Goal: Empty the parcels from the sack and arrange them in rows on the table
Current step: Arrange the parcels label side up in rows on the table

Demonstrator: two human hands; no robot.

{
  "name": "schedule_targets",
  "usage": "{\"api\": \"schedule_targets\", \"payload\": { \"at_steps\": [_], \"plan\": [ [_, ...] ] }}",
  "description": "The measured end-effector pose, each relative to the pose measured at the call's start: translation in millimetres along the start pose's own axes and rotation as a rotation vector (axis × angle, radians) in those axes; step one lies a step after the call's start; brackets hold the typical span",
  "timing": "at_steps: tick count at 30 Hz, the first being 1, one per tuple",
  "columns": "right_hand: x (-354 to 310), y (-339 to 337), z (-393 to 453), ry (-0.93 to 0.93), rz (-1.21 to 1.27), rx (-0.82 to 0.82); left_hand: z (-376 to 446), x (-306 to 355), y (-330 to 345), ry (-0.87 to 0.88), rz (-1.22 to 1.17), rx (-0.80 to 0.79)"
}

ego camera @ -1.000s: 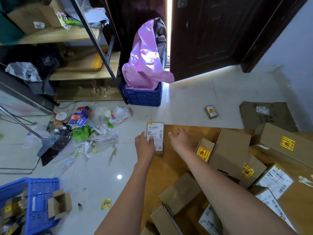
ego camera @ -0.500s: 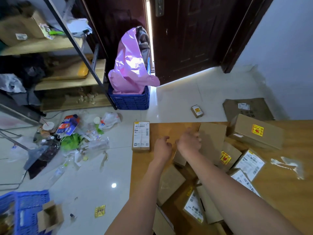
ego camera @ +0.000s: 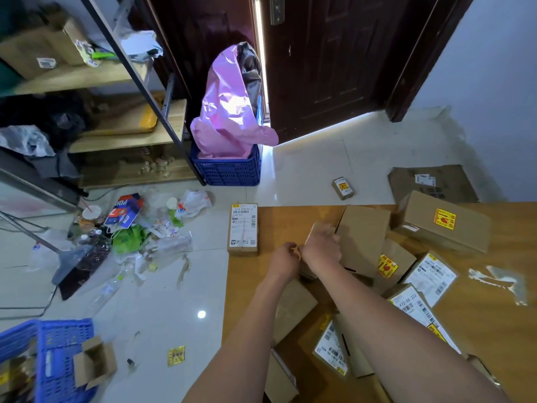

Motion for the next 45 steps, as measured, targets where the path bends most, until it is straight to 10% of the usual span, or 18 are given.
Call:
{"api": "schedule_targets", "payload": {
  "at_steps": [22, 45],
  "plan": [
    [2, -27, -38, -0.062, 0.780, -0.298, -24, -13, -31, -0.119, -0.467, 0.006],
    [-19, 4, -45, -0.104, 0.920, -0.485, -19, -28, -53, -0.057, -0.641, 0.114]
  ]
}}
Point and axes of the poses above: each hand's wrist, its own z-axis towards the middle knuckle, its own y-axis out of the palm, x = y × z, the point moved 10 cm from there along z, towards the middle knuckle, and after that the axes turned 3 degrees about -z, right-handed, at the moved point
